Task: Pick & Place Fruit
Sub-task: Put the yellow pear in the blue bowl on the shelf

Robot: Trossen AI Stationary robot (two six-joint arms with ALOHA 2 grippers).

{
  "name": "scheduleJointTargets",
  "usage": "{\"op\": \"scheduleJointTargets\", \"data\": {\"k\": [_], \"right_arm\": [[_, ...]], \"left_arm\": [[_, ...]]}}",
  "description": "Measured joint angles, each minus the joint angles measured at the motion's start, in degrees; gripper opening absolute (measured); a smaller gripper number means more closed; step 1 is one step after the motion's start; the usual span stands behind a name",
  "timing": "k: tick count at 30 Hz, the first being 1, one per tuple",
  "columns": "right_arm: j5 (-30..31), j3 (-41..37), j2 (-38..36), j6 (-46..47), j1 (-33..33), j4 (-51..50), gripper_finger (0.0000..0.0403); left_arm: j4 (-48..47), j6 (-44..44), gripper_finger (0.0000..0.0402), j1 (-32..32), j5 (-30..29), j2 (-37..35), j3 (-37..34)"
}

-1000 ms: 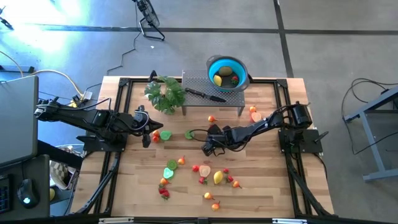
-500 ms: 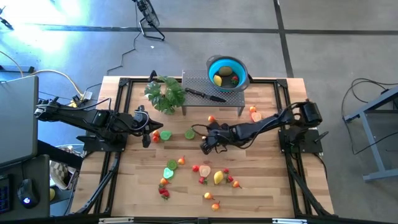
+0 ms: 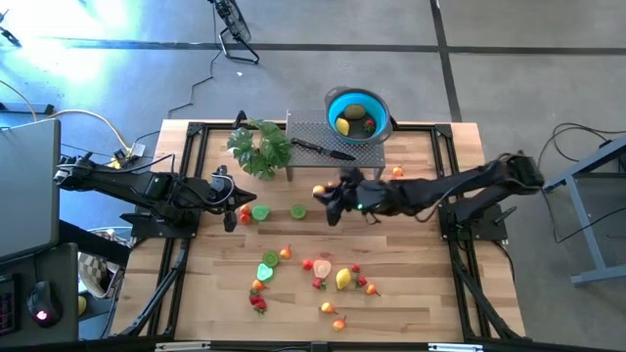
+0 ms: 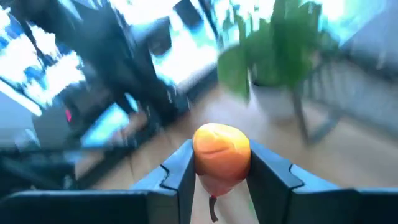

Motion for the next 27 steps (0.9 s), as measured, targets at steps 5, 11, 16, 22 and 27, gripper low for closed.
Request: {"op": "scheduleJointTargets", "data": {"k": [5, 11, 16, 22, 27], "right_arm": [[6.31, 0.09, -5.39, -6.77, -2.14, 0.99, 0.011], [9.85, 1.65, -9.01, -14.38, -6.79, 1.48, 0.0111], [9.74, 6.79, -8.87, -21.51, -10.44, 1.16, 0.011], [9.13, 11.66, -6.2, -26.49, -15.41, -1.81, 0.011], [7.73, 11.94, -3.96, -26.21, -21.26, -7.5, 0.011]], "left_arm": [[-0.01, 0.01, 0.0, 0.0, -1.32, 0.02, 0.0], [0.02, 0.0, 0.0, 0.02, -2.54, 0.0, 0.0], [0.07, -0.2, 0.0, 0.01, -2.83, 0.0, 0.0], [1.27, -0.21, 0.0, 0.0, -2.87, 0.01, 0.0], [2.1, -0.13, 0.0, 0.01, -2.9, 0.02, 0.0]]}}
